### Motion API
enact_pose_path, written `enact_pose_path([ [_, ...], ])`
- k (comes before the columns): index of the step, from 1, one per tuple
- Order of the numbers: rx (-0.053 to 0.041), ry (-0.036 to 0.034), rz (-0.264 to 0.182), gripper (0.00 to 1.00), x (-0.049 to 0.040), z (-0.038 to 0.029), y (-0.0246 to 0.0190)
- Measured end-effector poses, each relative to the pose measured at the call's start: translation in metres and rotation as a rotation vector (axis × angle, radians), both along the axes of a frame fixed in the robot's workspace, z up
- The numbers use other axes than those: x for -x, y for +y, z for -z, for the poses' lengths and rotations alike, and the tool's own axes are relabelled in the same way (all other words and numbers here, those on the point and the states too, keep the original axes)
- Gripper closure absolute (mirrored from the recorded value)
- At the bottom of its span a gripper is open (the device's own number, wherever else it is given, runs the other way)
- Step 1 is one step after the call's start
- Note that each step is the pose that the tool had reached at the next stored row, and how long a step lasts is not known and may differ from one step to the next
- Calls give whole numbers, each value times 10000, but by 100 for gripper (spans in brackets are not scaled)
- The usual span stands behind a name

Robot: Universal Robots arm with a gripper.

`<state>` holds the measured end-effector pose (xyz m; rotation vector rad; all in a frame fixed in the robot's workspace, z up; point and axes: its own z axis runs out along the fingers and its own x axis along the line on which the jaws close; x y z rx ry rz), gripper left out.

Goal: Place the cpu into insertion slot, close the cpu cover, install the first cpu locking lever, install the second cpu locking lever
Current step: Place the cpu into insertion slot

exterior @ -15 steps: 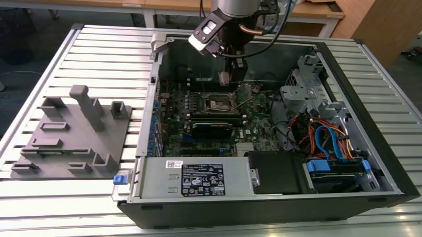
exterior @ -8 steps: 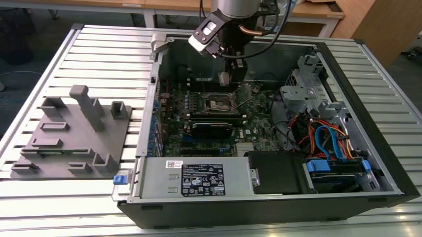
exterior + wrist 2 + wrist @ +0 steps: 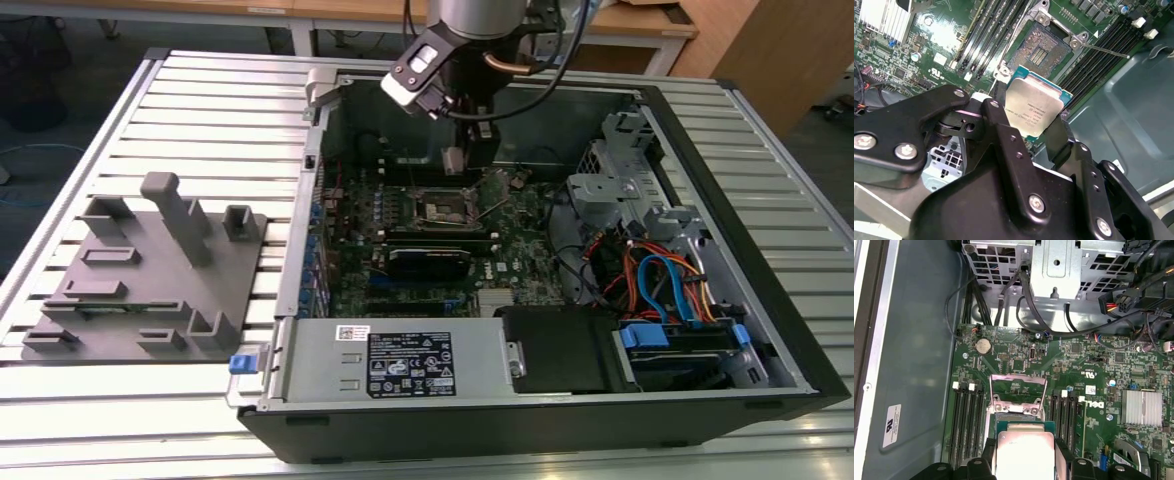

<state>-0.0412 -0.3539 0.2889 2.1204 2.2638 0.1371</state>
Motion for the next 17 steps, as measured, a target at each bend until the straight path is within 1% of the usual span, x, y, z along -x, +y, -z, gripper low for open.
enact_pose_path([
  [10,-1,-1,90,46,0,148,5],
  [17,0,0,125,46,0,207,5],
])
